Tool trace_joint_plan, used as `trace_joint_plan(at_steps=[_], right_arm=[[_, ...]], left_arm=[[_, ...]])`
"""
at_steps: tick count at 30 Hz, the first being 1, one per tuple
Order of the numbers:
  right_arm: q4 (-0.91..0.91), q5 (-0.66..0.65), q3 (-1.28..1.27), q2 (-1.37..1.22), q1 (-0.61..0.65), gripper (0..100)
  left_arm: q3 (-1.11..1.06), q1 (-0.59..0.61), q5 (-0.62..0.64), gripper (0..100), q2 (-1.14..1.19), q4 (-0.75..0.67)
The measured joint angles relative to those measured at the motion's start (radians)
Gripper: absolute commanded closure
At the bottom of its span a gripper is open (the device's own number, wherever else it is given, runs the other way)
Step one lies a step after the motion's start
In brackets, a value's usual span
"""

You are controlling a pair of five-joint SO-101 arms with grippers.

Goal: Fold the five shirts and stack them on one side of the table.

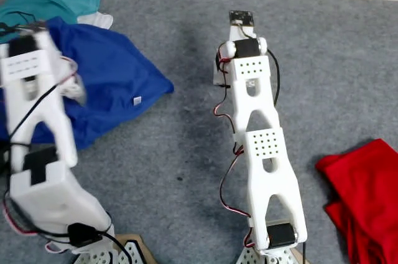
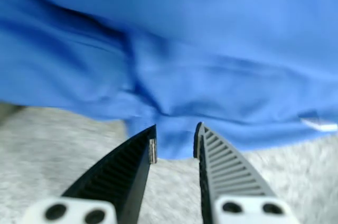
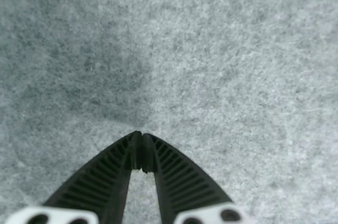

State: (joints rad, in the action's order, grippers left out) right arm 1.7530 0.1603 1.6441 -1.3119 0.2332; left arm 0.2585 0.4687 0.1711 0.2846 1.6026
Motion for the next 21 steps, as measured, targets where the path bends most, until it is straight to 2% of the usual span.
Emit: trace_joint_plan(at_steps=[7, 21], right_arm=[[0.000, 0.000, 0.000, 0.000, 0.000, 99.2], [0.000, 0.000, 0.000, 0.000, 0.002, 99.2]], left_arm=[[0.038, 0.262, -0.060, 87, -0.046, -0.012], [-0.017, 0.414, -0.080, 87, 0.058, -0.353]])
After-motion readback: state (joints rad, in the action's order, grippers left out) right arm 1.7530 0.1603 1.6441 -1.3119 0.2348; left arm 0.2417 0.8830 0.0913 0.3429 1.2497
